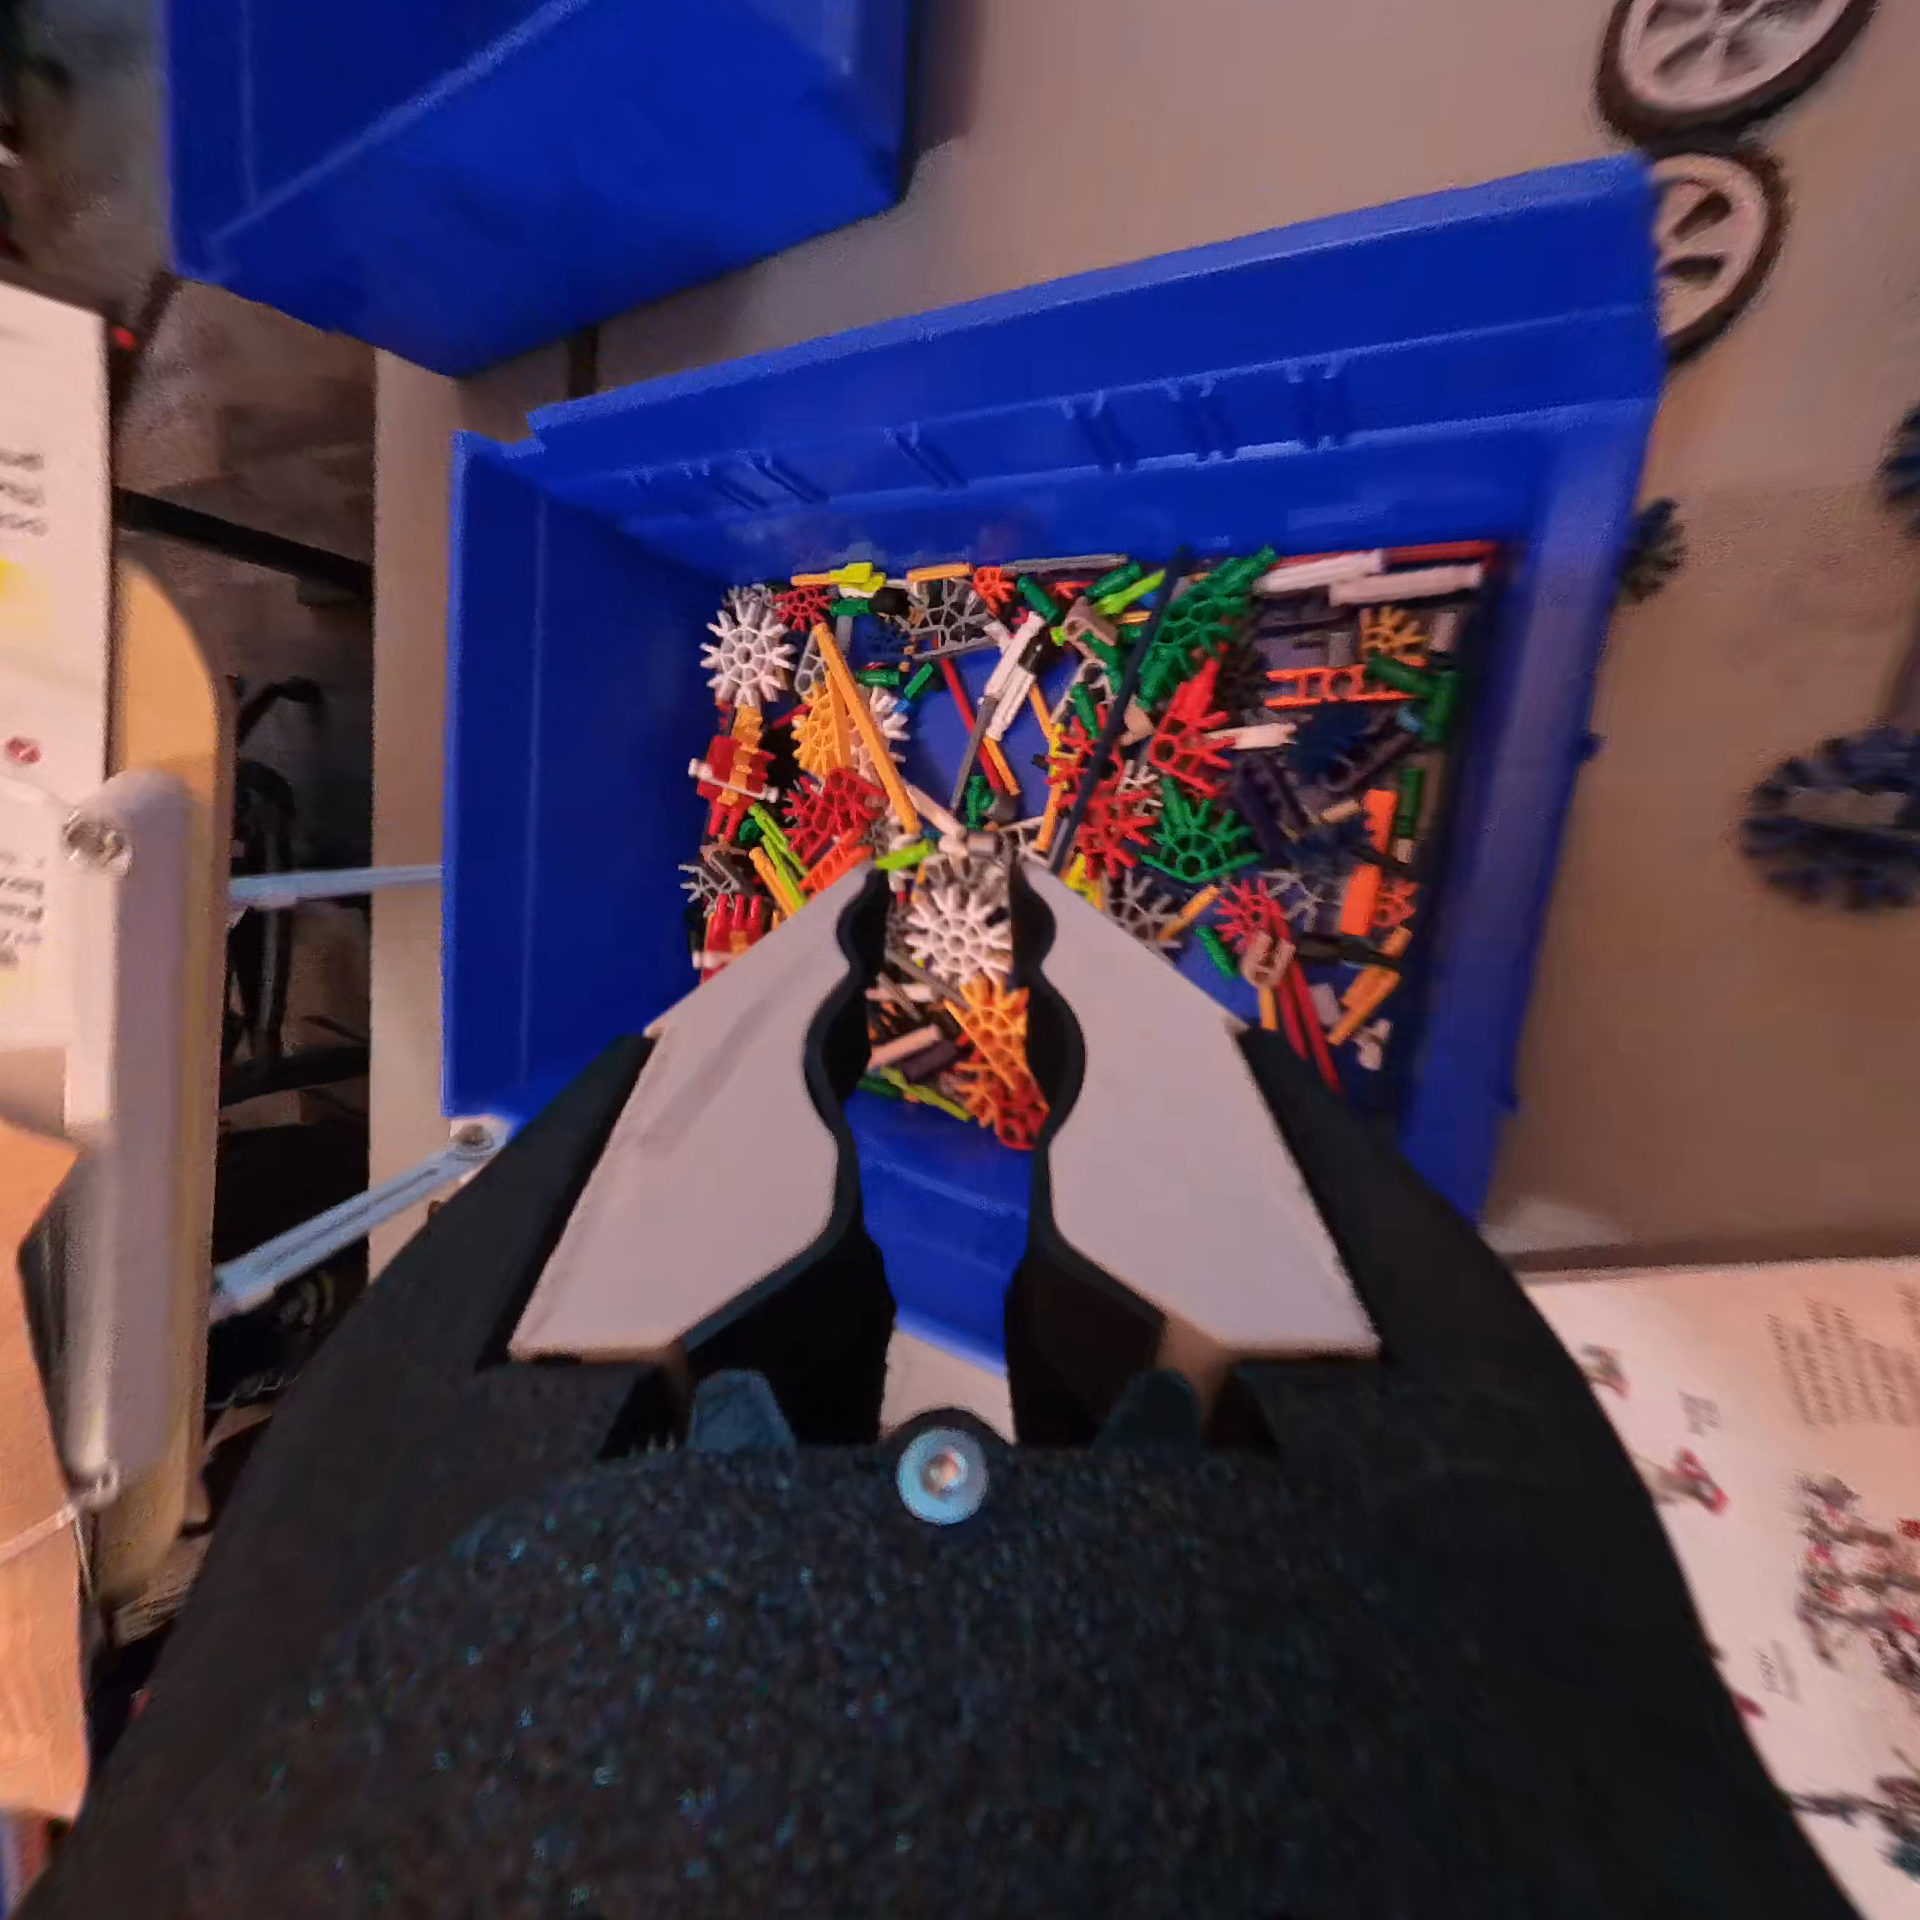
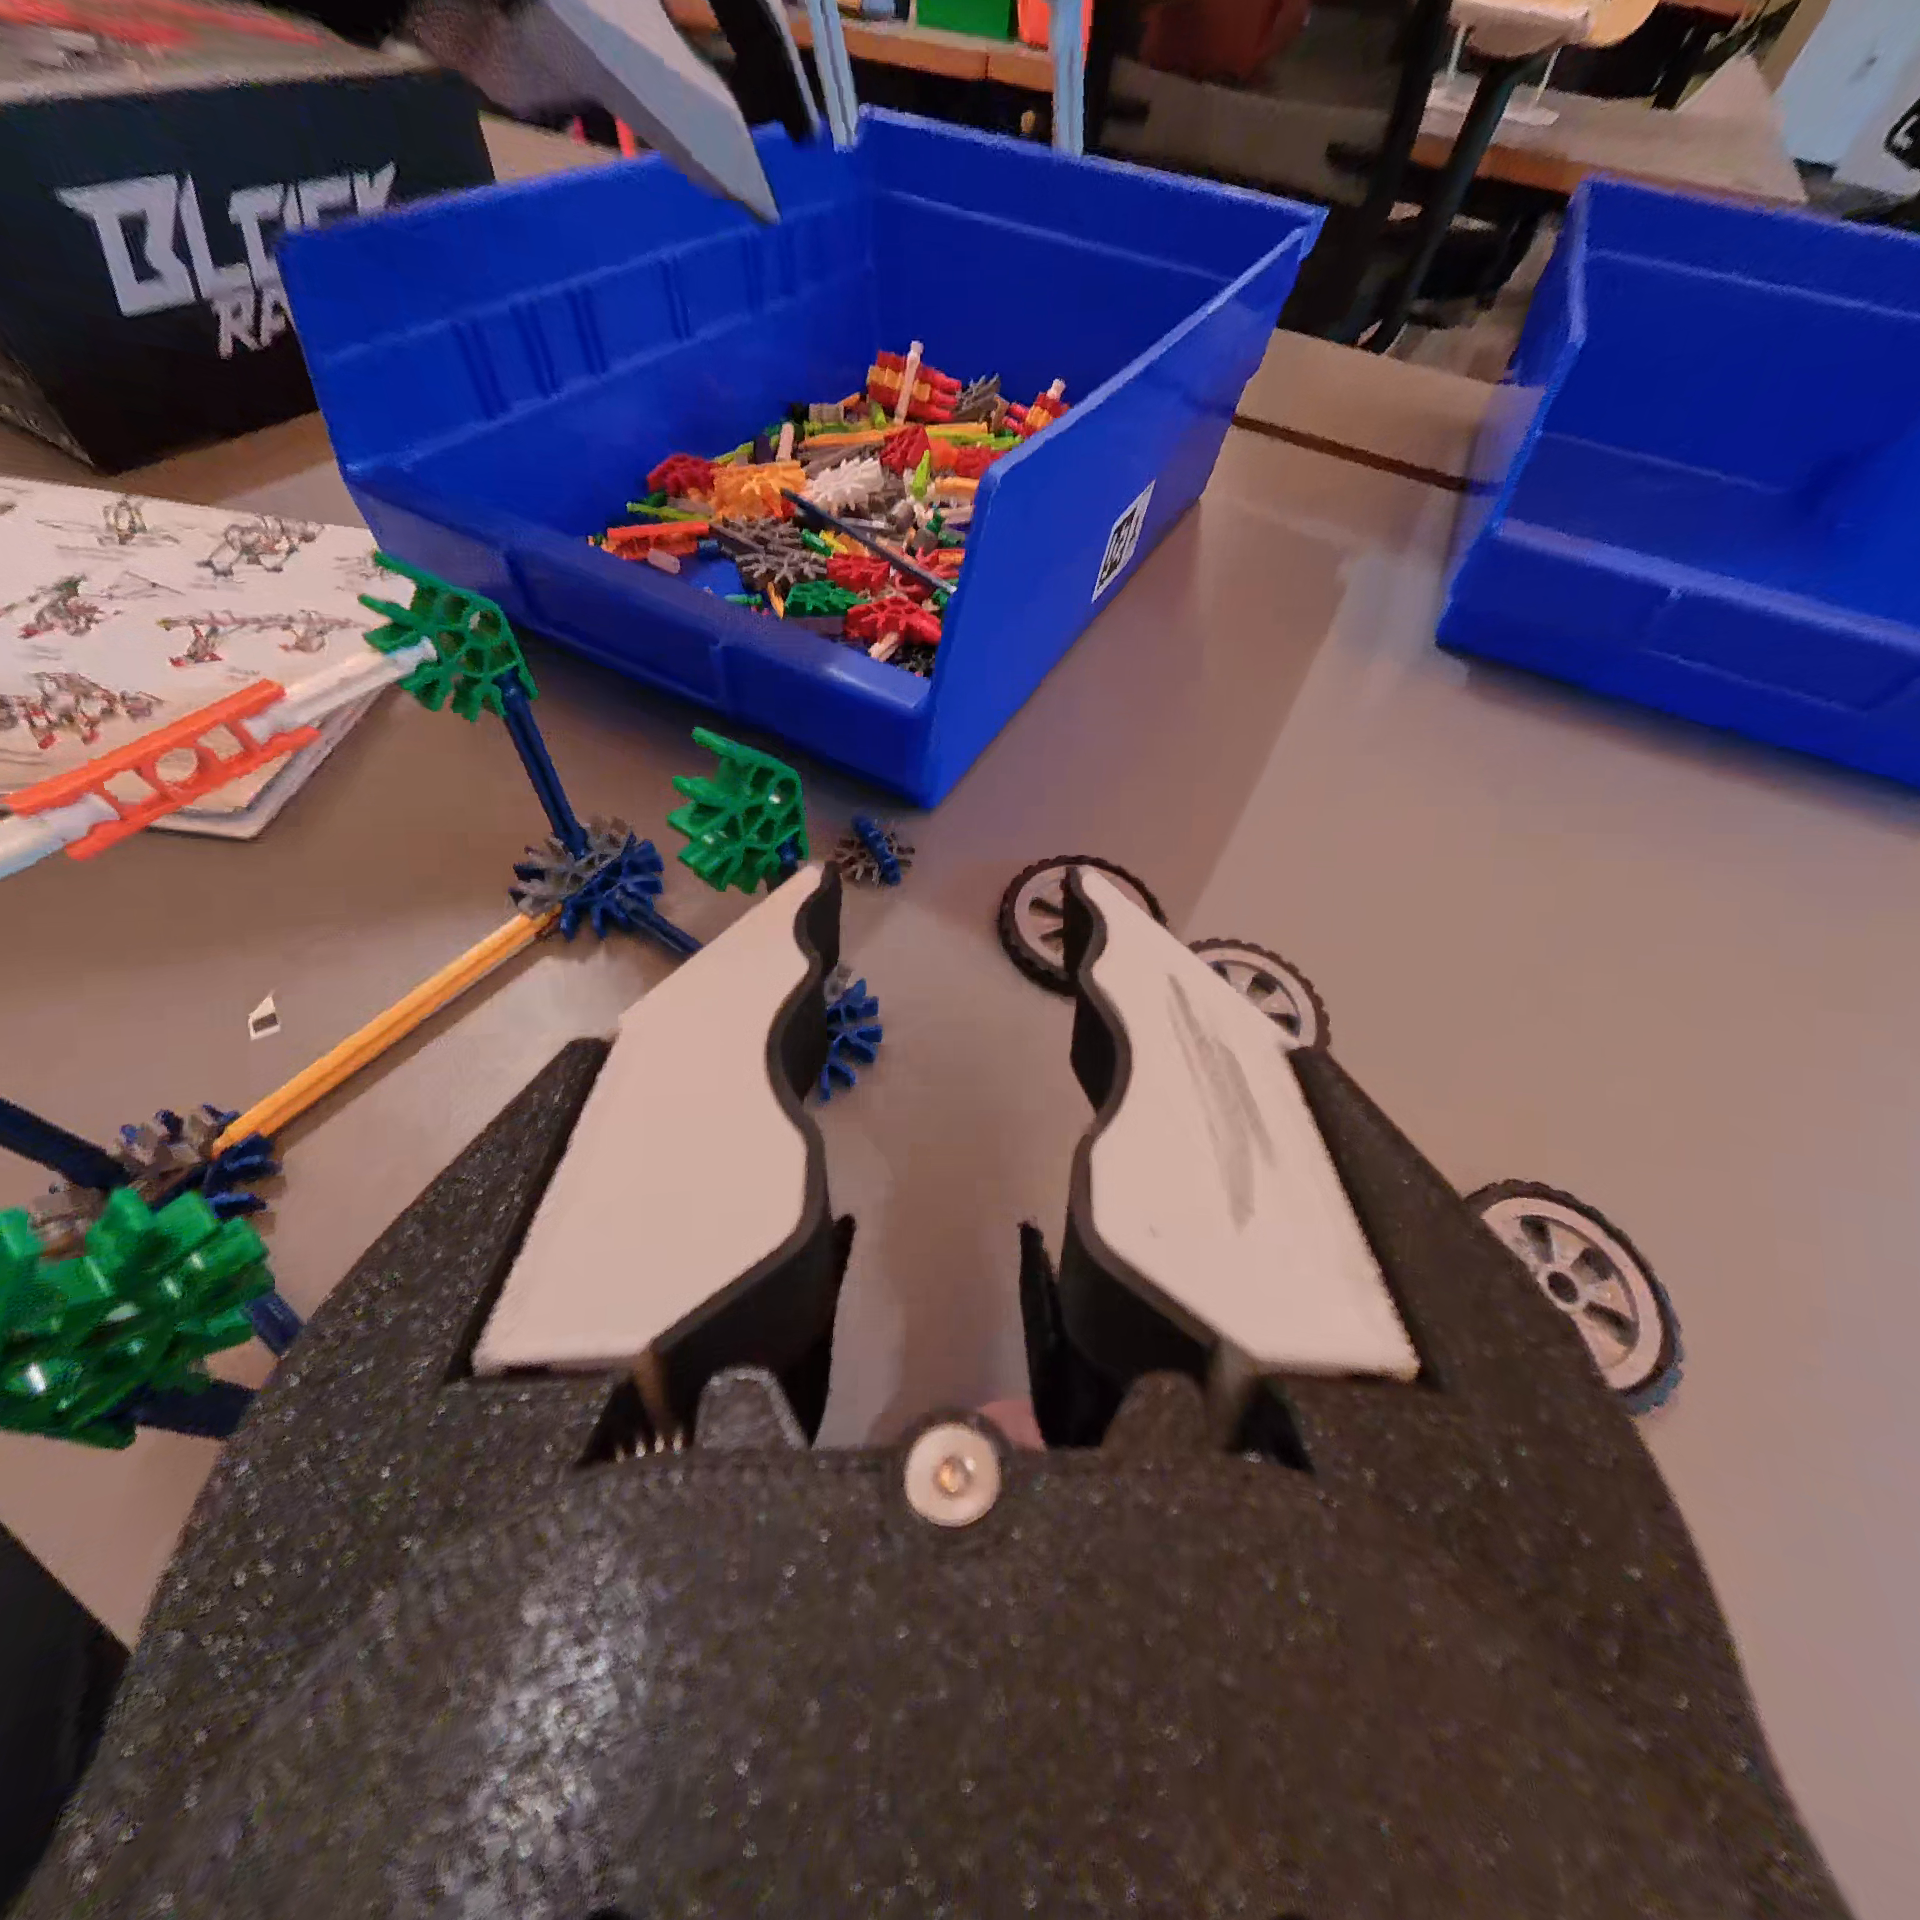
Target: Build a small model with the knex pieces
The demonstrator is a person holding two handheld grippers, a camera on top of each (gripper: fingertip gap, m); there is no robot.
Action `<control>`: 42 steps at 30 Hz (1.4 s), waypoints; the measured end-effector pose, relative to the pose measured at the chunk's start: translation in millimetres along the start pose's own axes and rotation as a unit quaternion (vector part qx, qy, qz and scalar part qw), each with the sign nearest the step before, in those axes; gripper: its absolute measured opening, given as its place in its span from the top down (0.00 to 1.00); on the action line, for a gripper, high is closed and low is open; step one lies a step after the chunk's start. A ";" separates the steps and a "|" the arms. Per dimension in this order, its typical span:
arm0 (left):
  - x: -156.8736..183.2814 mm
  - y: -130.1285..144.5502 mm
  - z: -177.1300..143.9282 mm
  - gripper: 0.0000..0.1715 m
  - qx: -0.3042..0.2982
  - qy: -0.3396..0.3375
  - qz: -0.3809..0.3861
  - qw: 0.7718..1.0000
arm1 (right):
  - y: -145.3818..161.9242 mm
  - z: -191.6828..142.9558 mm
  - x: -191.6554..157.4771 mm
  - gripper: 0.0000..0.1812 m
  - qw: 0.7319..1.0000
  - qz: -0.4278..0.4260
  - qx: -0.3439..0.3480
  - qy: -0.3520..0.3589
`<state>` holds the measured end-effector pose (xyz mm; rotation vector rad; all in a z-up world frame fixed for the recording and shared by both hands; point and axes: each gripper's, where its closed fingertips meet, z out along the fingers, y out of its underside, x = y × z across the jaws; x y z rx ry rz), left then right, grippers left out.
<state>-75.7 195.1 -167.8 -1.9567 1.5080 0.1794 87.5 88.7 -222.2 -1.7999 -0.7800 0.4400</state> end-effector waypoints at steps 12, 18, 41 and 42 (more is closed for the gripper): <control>3.7 -3.4 119.5 0.93 -0.125 0.126 0.075 0.981 | -10.8 -9.1 4.2 0.77 0.999 0.003 0.048 0.012; 13.5 0.3 135.2 0.90 -0.123 0.154 0.081 0.977 | -13.0 -10.9 4.1 0.77 0.998 0.002 0.057 0.012; 19.3 -34.7 52.5 0.98 0.020 0.099 0.015 0.995 | -18.3 -15.8 8.0 0.77 0.996 0.029 0.080 -0.001; 25.5 -38.1 39.9 0.98 0.033 0.092 0.015 0.995 | -18.4 -16.1 8.6 0.77 0.996 0.035 0.081 -0.004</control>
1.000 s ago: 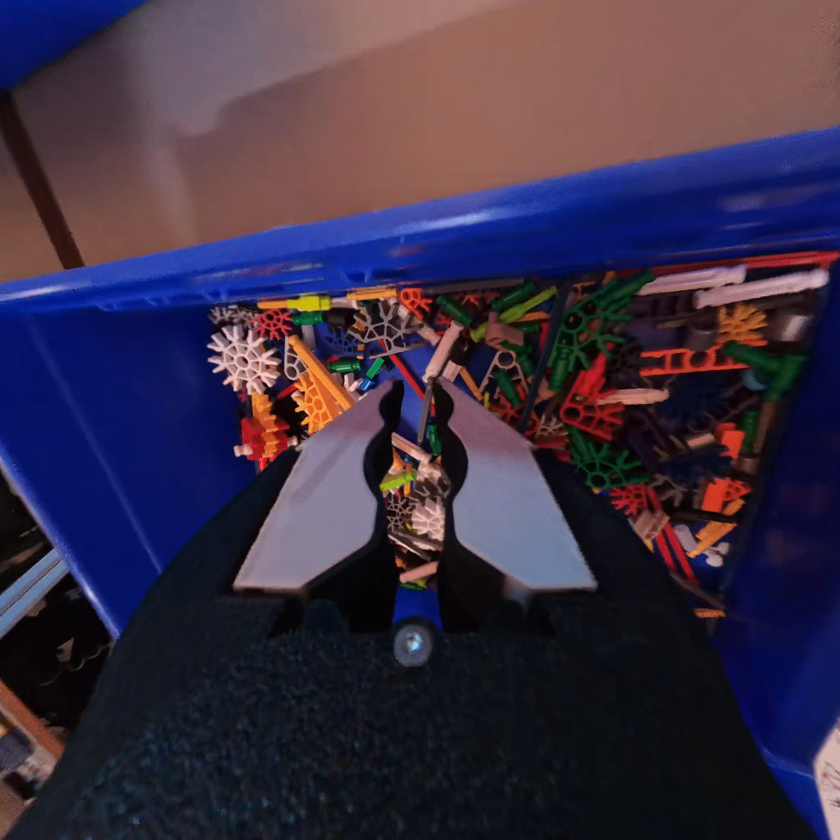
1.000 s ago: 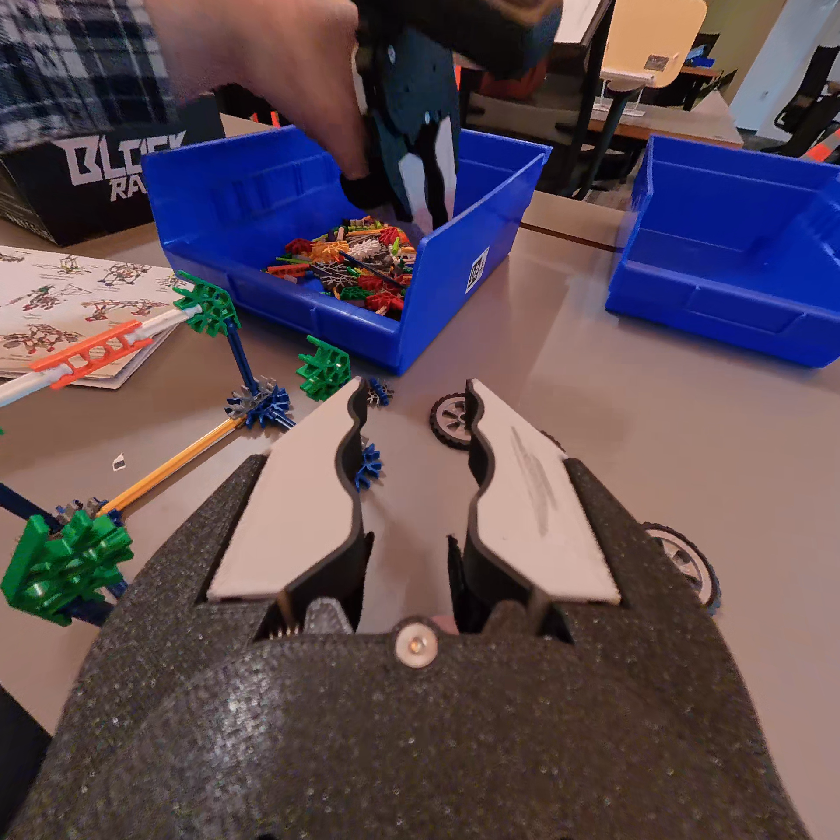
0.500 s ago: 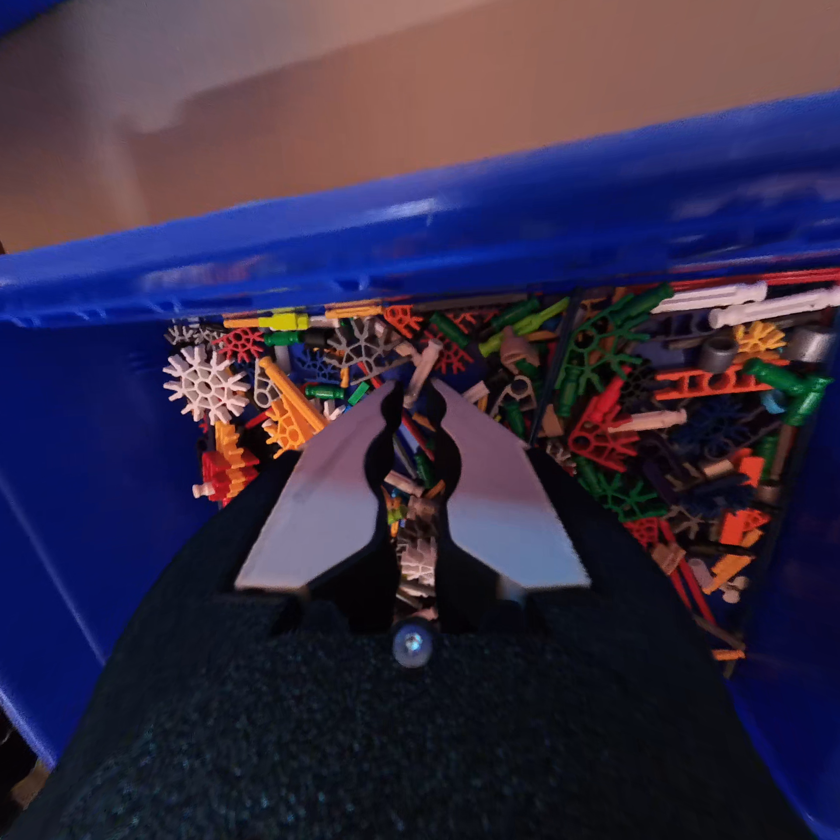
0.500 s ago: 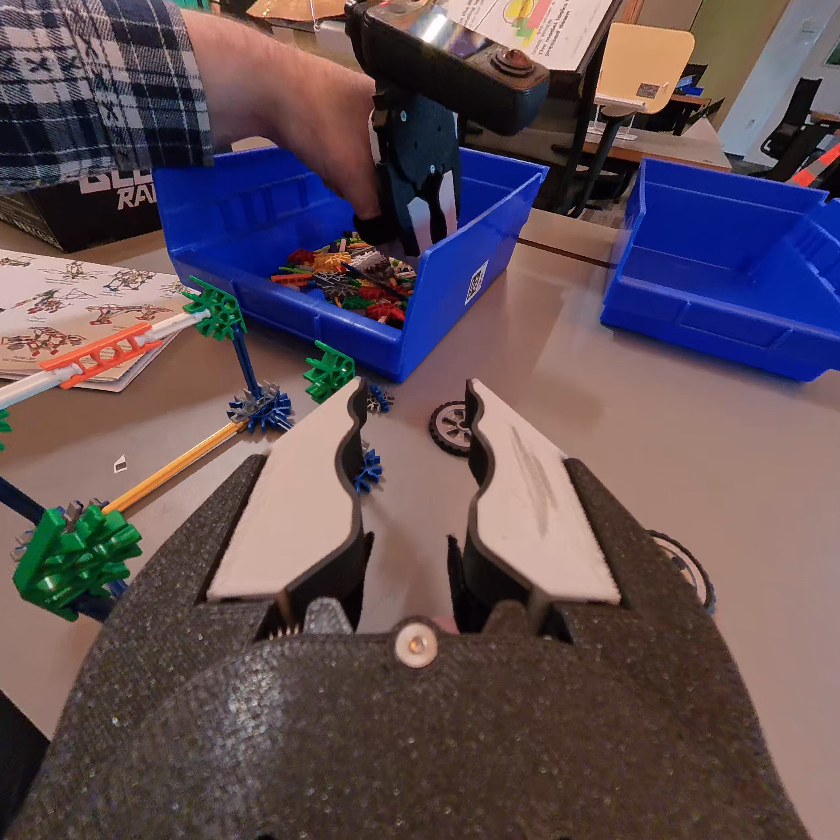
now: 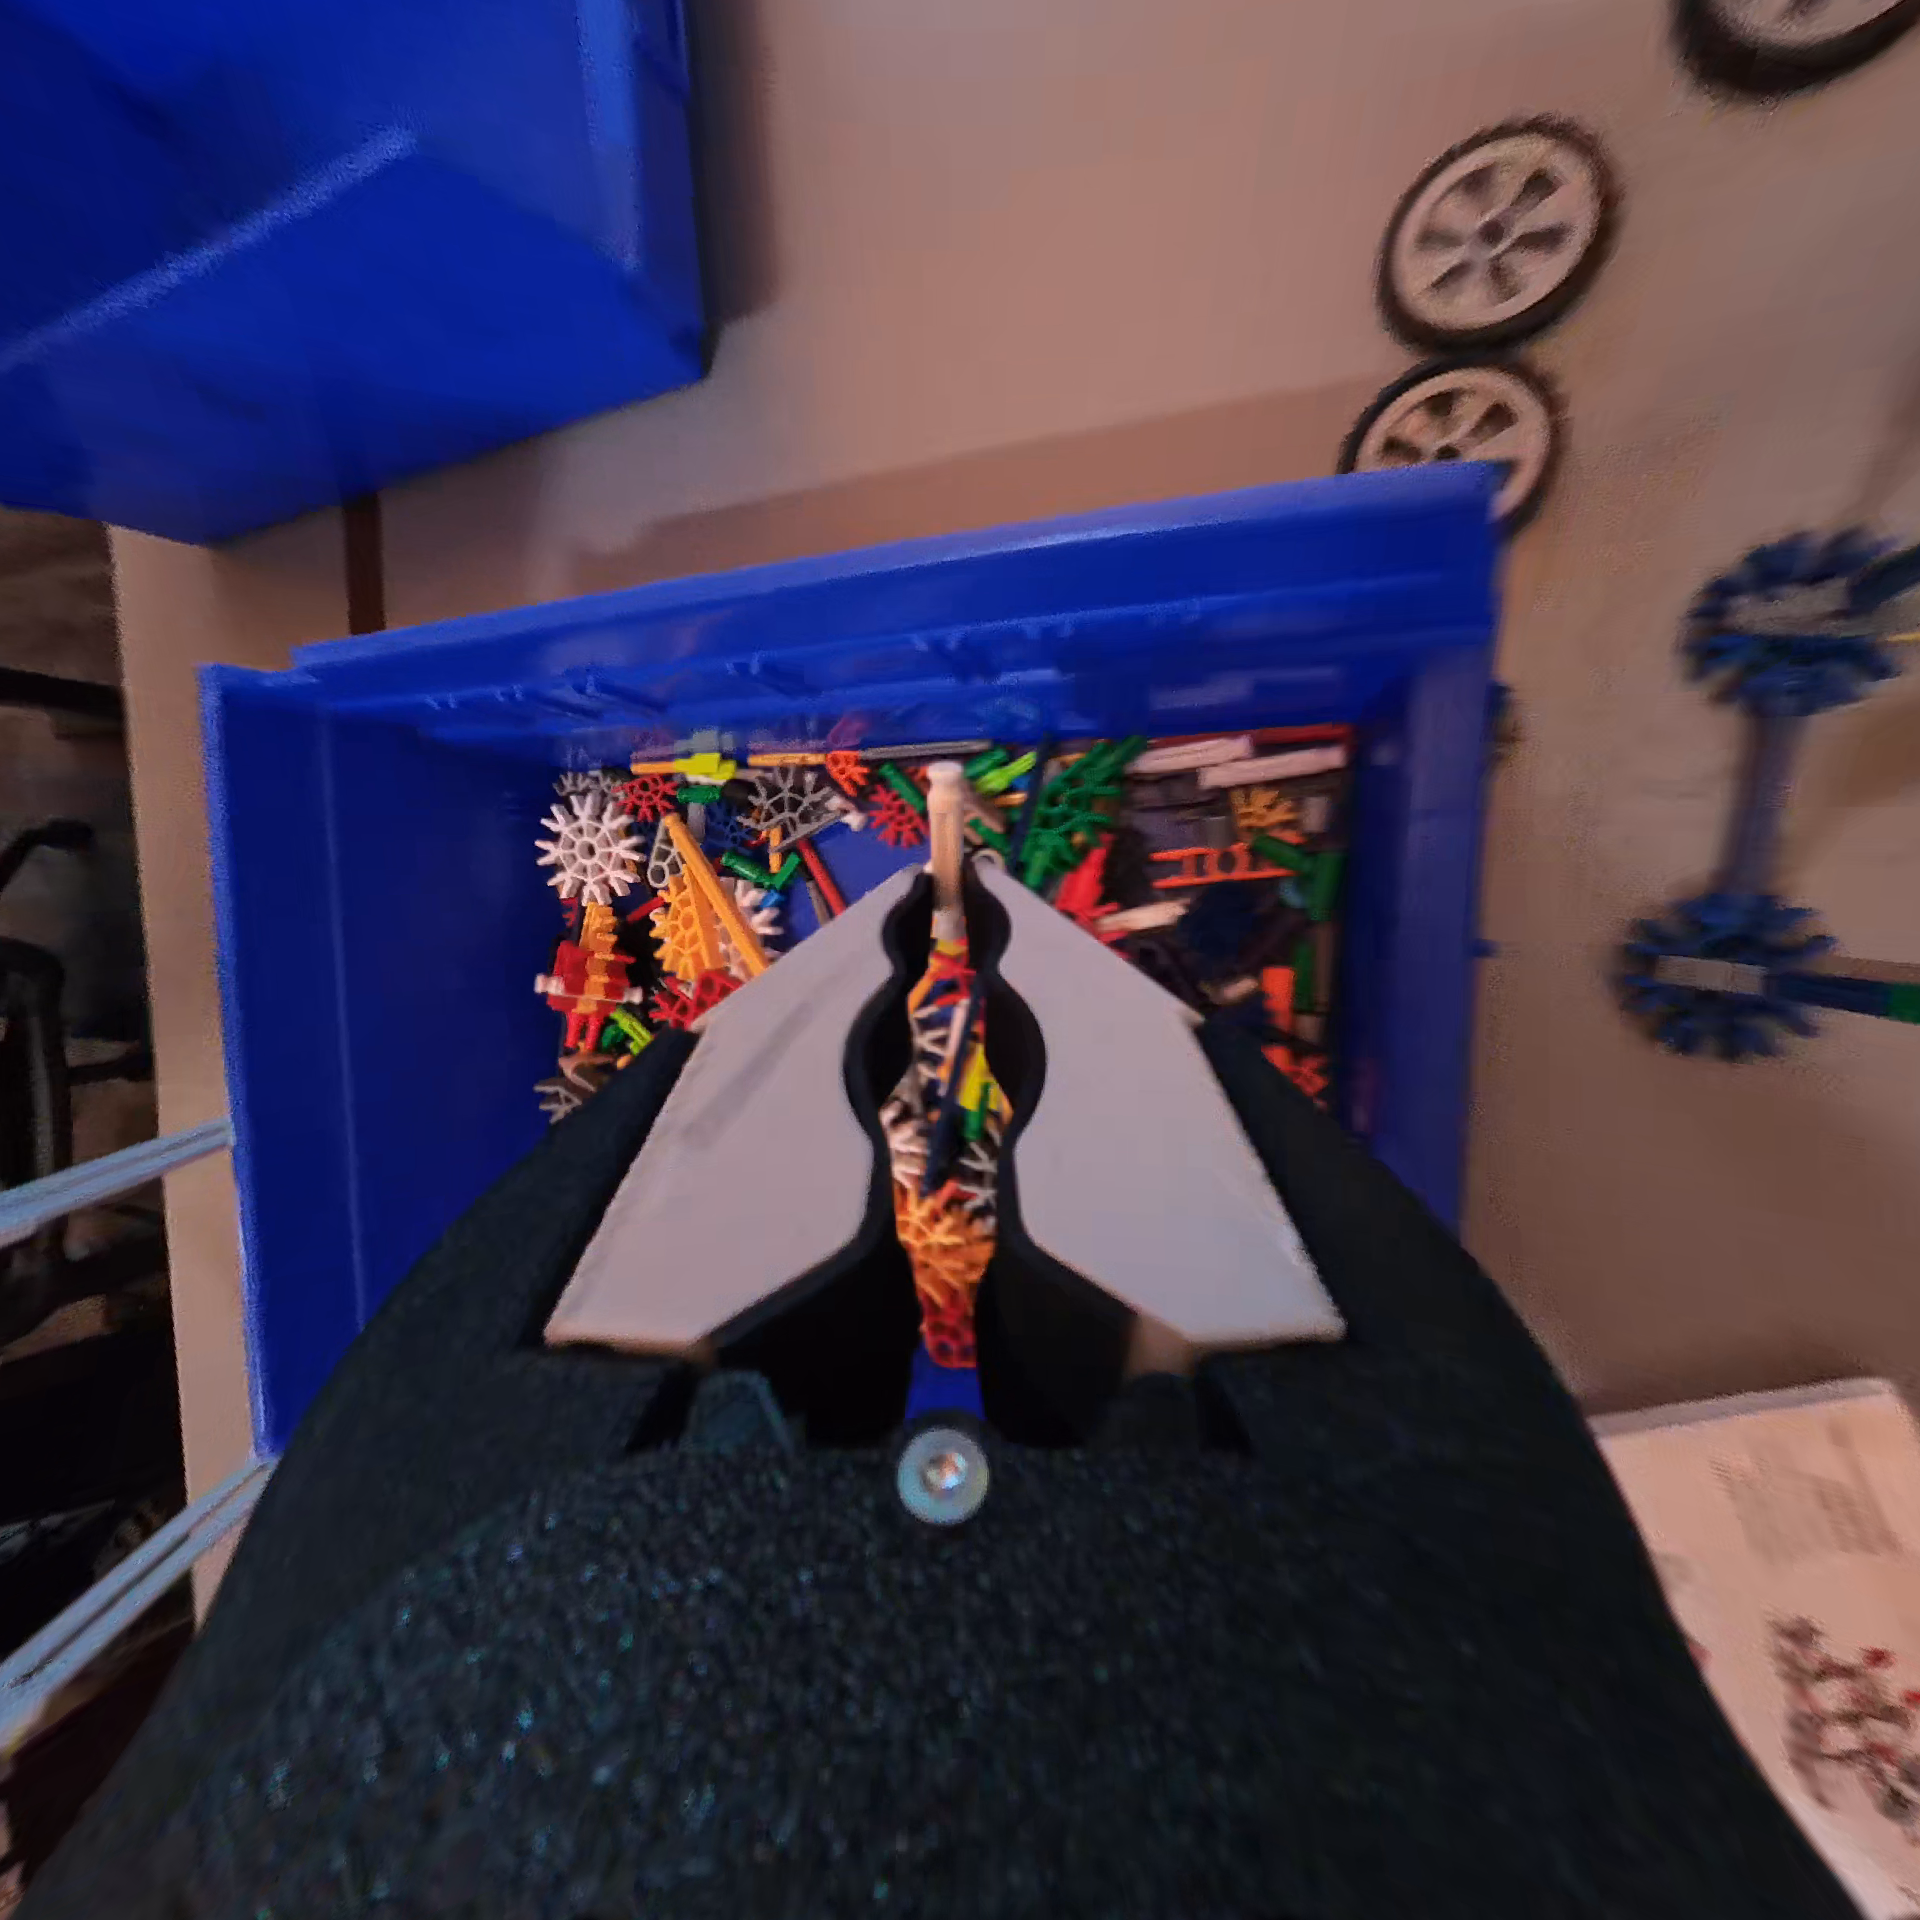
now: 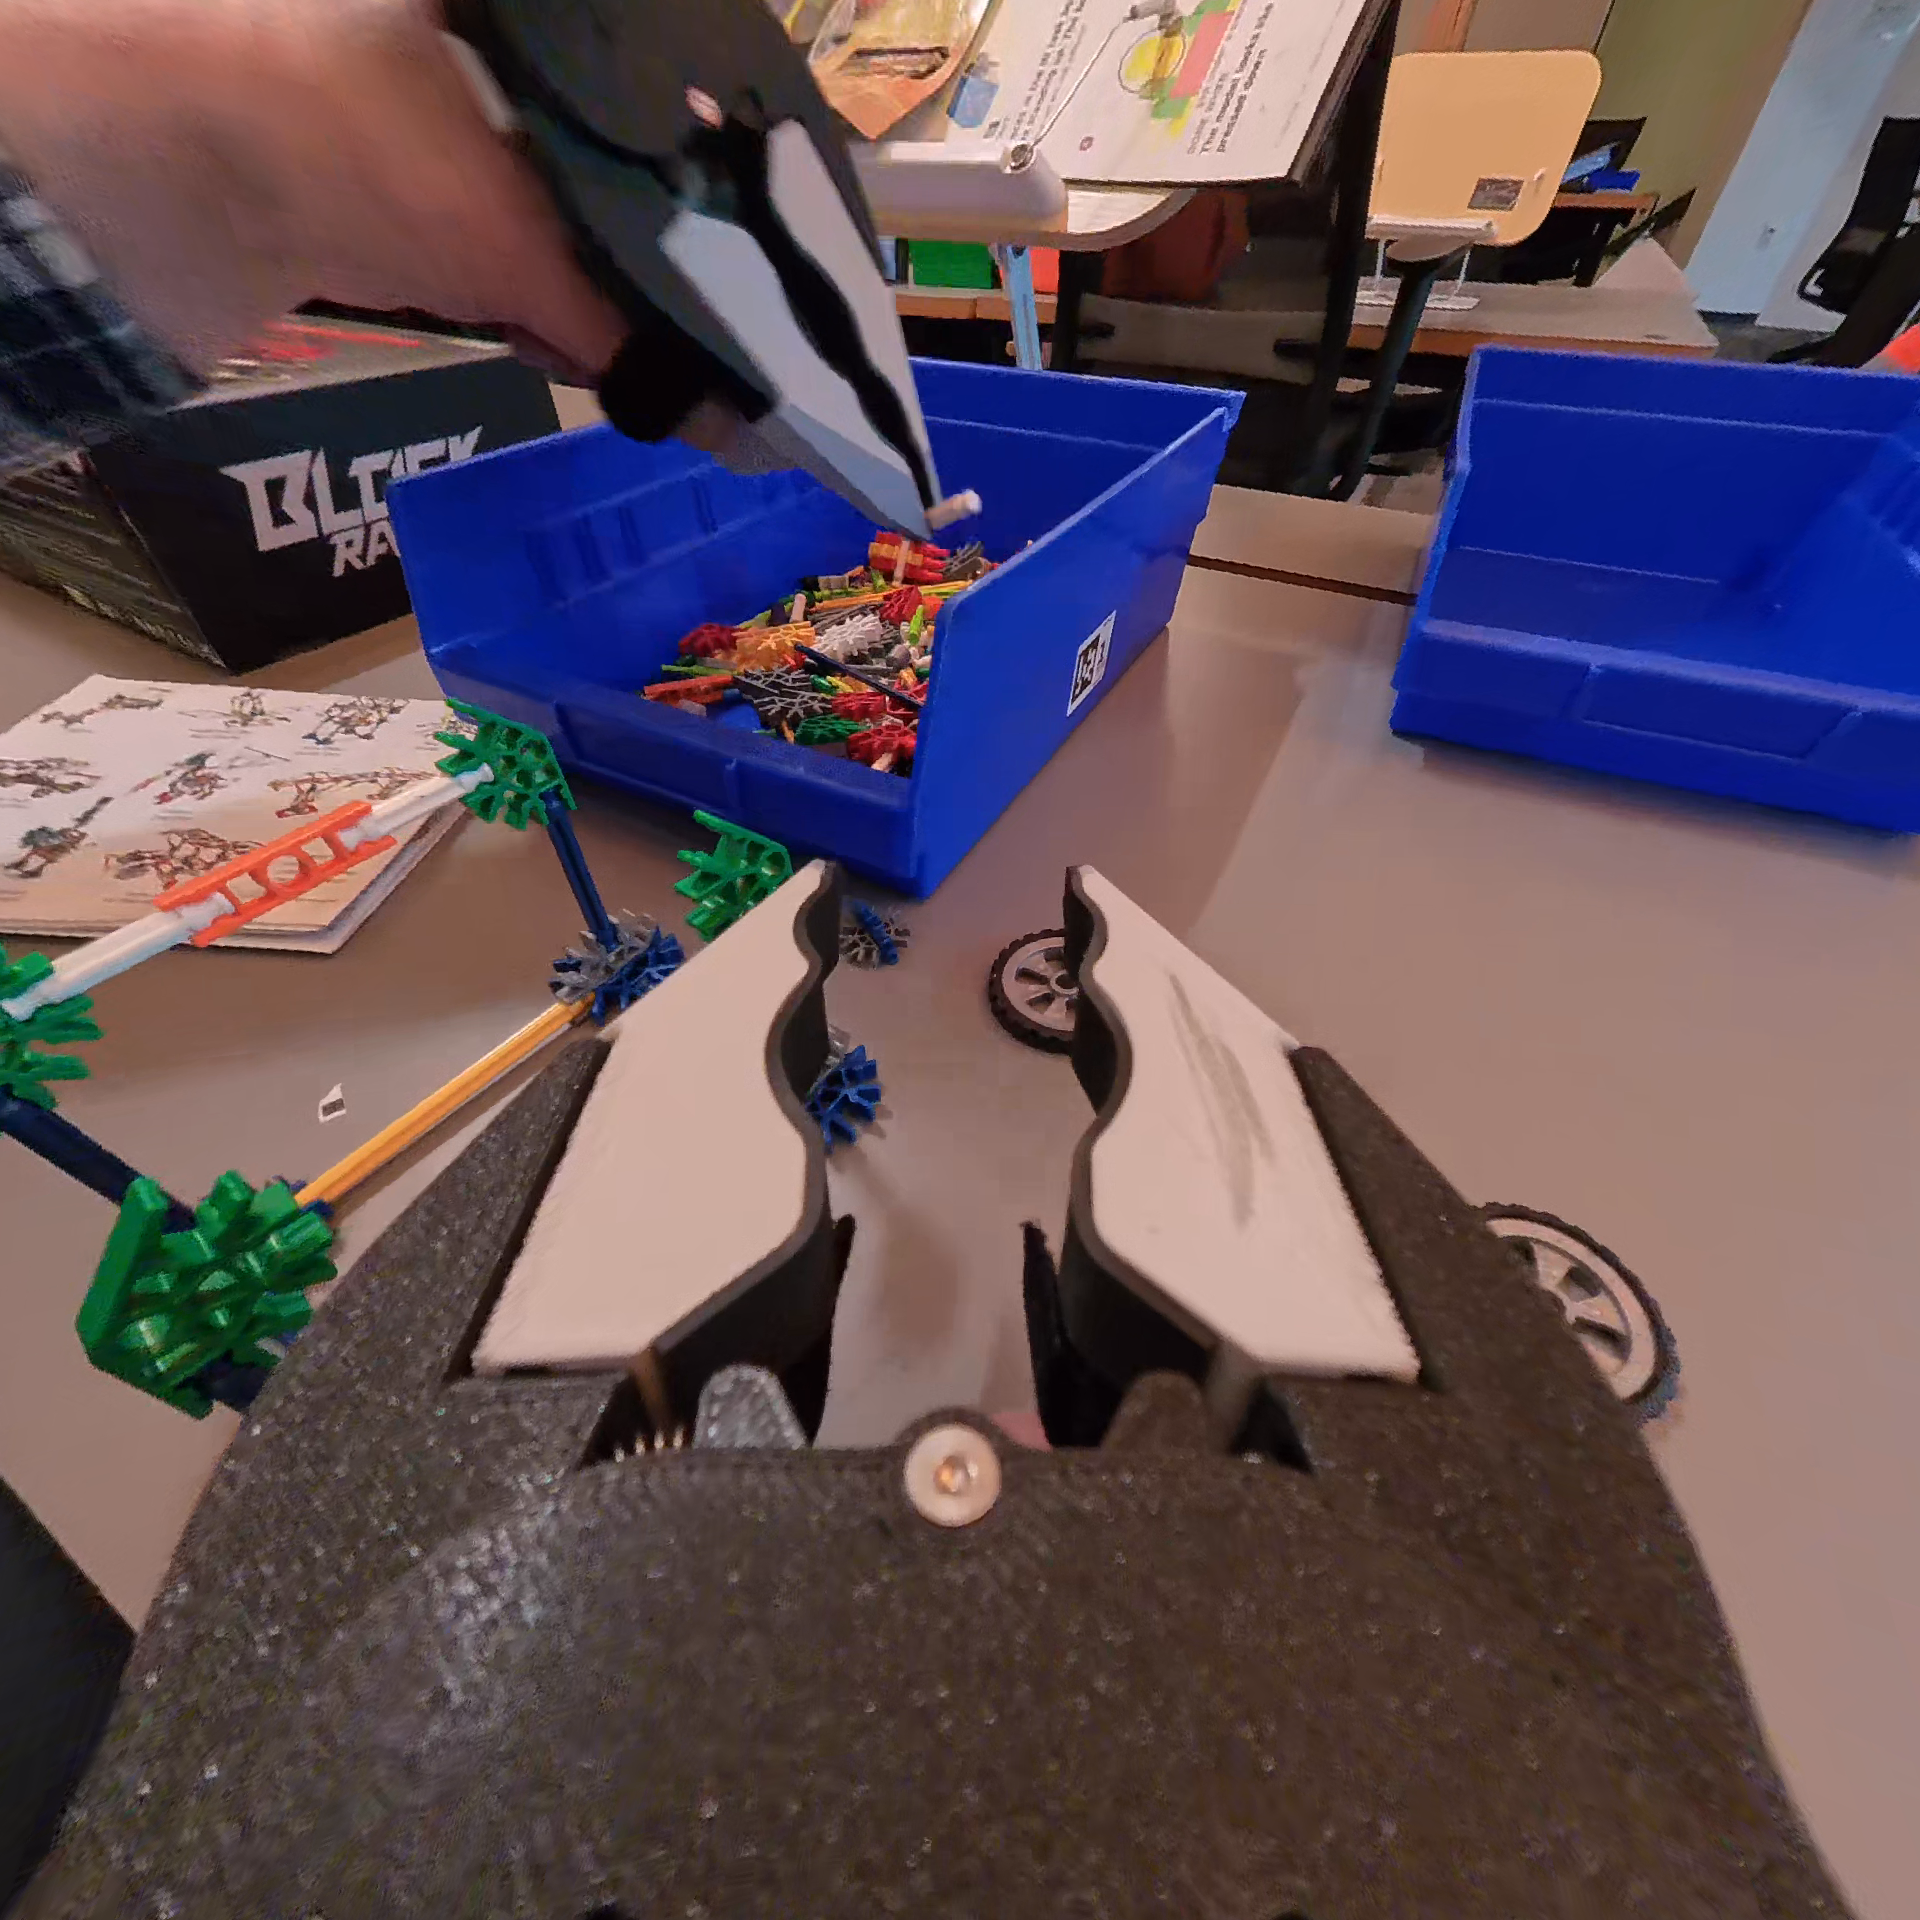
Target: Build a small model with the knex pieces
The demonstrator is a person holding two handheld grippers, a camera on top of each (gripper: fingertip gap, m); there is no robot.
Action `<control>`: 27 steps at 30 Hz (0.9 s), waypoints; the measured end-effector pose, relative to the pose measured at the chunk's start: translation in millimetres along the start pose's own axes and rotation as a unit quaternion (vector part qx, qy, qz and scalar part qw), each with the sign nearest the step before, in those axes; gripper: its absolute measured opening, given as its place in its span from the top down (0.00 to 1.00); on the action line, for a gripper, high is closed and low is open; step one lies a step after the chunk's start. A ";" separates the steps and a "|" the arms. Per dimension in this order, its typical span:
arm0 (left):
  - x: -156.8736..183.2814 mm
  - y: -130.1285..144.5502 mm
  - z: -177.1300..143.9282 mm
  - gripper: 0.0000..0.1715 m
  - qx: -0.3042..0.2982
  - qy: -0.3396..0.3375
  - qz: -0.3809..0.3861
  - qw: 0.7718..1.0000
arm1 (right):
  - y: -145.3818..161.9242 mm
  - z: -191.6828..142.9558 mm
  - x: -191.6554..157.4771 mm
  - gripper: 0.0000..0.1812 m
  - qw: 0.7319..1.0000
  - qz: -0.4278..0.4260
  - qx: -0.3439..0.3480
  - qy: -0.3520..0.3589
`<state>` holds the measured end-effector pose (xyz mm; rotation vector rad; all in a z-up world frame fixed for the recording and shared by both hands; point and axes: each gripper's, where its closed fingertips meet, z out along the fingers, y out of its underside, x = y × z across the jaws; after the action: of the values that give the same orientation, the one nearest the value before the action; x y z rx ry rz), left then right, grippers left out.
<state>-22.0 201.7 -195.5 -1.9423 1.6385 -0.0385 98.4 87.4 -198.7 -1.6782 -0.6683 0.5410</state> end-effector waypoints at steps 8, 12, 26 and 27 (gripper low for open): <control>72.2 6.6 -76.1 0.98 0.091 -0.076 -0.039 0.992 | 3.0 1.5 1.3 0.77 1.000 0.001 -0.010 0.005; 98.8 49.6 -103.4 0.98 0.102 -0.124 -0.083 0.984 | 4.2 2.2 2.1 0.77 1.000 0.003 -0.014 0.007; 158.9 123.9 -151.1 0.98 0.082 -0.183 -0.143 0.969 | 8.1 4.8 4.8 0.77 0.999 -0.016 -0.029 0.033; 162.9 127.2 -157.8 0.98 0.082 -0.187 -0.145 0.968 | 8.4 5.0 5.1 0.77 0.999 -0.018 -0.030 0.036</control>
<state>-156.9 -19.9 -178.4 -1.9078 1.0681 0.0728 99.8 93.3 -207.8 -1.7299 -0.6661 0.4365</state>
